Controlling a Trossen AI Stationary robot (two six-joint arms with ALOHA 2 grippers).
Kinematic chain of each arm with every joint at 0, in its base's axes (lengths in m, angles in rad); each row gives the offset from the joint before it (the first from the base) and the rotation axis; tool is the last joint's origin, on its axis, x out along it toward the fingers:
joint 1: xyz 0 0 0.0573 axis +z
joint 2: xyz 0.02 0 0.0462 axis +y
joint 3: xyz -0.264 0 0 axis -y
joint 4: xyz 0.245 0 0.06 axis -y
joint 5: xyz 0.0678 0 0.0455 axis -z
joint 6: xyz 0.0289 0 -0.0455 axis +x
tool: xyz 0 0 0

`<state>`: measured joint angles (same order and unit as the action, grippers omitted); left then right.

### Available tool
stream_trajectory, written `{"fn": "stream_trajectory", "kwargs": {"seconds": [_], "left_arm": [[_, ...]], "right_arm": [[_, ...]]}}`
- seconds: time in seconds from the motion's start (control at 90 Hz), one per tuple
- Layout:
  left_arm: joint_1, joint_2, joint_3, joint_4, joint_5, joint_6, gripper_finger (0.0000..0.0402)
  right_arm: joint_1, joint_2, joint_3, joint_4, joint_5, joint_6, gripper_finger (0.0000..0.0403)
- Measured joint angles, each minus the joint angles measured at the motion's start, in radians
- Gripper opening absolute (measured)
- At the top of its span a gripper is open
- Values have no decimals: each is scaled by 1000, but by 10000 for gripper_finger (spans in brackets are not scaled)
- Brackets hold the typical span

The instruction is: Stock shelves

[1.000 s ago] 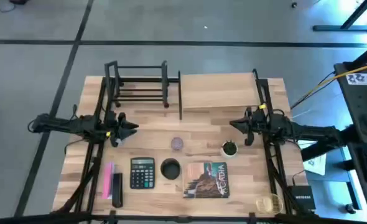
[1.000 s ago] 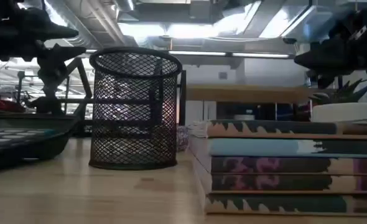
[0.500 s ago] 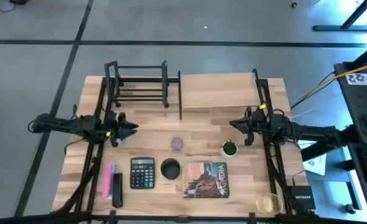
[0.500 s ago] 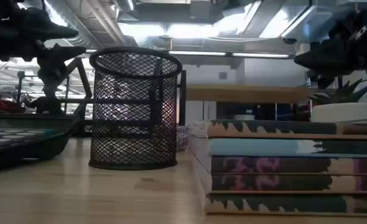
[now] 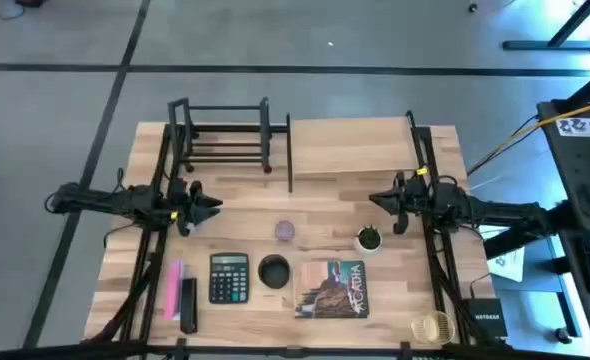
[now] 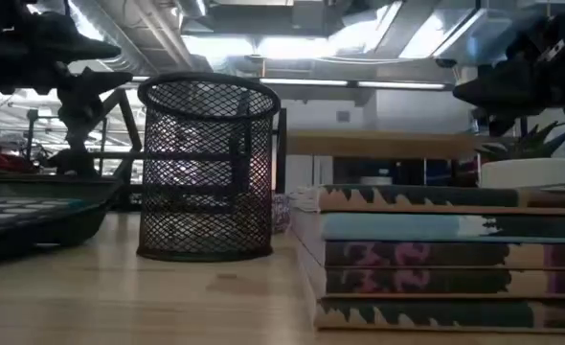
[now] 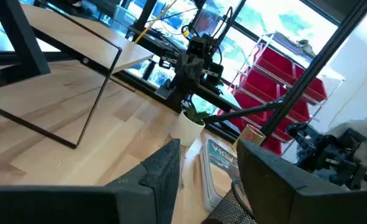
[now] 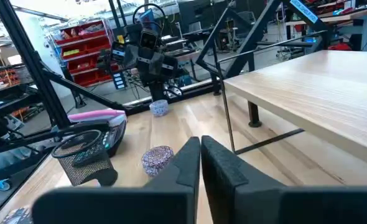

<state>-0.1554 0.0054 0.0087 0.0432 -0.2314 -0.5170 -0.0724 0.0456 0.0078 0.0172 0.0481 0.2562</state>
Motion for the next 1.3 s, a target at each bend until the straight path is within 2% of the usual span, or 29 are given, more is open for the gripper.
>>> {"fn": "stream_trajectory", "kwargs": {"seconds": [0.533,0.667,0.756,0.867,0.978,1.1,1.222,1.3], "left_arm": [[0,0,0,0,0,1,140],[0,0,0,9,-61,192,140],[0,0,0,34,-131,248,140],[0,0,0,71,-166,150,140],[3,0,0,107,-235,79,140],[3,-1,0,112,-237,45,140],[2,13,3,241,-156,170,140],[-13,78,63,277,-150,276,140]], "right_arm": [[0,0,0,0,0,0,0],[0,0,0,0,0,0,0],[0,0,0,5,12,-49,0],[0,0,0,12,58,-161,0],[0,0,0,12,63,-176,0],[0,0,0,15,65,-176,0],[0,0,0,41,54,-115,0],[0,0,0,44,52,-71,0]]}}
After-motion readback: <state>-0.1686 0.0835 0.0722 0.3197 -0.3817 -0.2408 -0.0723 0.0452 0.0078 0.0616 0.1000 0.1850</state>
